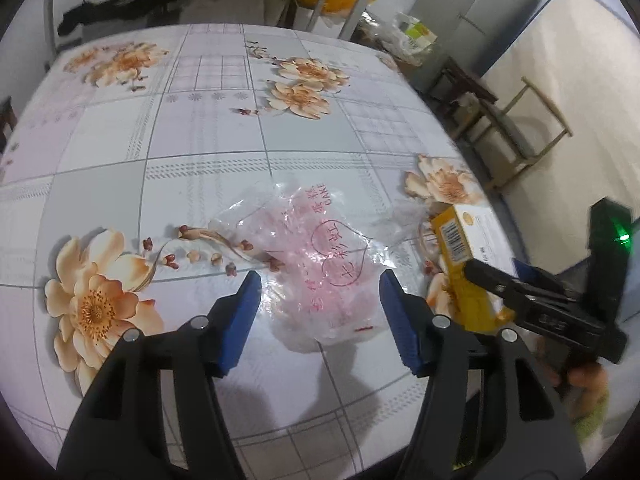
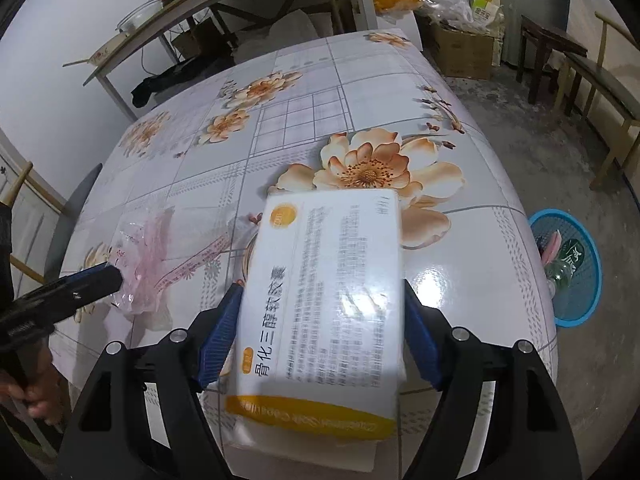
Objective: Collect trash
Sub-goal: 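Grasp the clear plastic bag with the left gripper while the right grasps the medicine box, then lift the clear bag with the left gripper while the right lifts the medicine box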
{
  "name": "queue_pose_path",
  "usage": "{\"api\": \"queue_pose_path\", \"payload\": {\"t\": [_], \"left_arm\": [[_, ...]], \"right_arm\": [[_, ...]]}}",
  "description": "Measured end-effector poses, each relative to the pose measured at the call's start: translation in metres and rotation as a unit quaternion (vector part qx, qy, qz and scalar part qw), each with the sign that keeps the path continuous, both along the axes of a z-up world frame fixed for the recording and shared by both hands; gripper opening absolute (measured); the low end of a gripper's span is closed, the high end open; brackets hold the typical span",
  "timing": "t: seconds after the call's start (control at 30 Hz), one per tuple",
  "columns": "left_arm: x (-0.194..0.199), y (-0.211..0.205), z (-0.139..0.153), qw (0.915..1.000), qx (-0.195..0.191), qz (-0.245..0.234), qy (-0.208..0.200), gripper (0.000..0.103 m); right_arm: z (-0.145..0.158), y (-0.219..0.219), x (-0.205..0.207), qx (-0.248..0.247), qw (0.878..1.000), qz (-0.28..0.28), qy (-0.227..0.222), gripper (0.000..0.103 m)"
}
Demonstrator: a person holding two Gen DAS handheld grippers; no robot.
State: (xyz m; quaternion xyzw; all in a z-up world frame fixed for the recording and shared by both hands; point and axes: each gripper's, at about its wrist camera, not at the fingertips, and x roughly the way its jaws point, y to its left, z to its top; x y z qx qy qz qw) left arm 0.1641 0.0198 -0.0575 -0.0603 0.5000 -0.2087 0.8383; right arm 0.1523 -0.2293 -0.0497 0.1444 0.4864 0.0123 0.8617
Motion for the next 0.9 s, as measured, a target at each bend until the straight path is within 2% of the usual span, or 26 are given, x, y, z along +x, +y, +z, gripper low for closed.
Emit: {"api": "queue_pose_path", "payload": {"t": [0.13, 0.23, 0.33, 0.5, 0.7, 0.9], "left_arm": [[0.0, -0.015, -0.01, 0.9995, 0.031, -0.001, 0.001, 0.05], [-0.001, -0.024, -0.011, 0.9979, 0.061, -0.001, -0.023, 0.045], [-0.002, -0.028, -0.011, 0.997, 0.068, -0.001, -0.036, 0.035], [-0.003, -0.033, -0.012, 0.9962, 0.071, -0.003, -0.049, 0.025], [-0.013, -0.04, -0.006, 0.9955, 0.072, -0.028, -0.054, 0.021], [-0.02, -0.046, -0.007, 0.9947, 0.082, -0.029, -0.055, 0.021]], "right_arm": [[-0.001, -0.001, -0.004, -0.007, 1.0, -0.003, -0.001, 0.081], [-0.002, 0.001, -0.005, -0.018, 1.0, 0.001, -0.001, 0.081], [-0.002, 0.003, -0.004, -0.03, 1.0, 0.007, 0.0, 0.081], [-0.003, 0.006, -0.005, -0.043, 0.999, 0.013, -0.001, 0.081], [-0.002, 0.003, -0.008, -0.051, 0.999, 0.012, 0.002, 0.081], [-0.001, -0.003, -0.01, -0.048, 0.999, 0.001, 0.001, 0.081]]}}
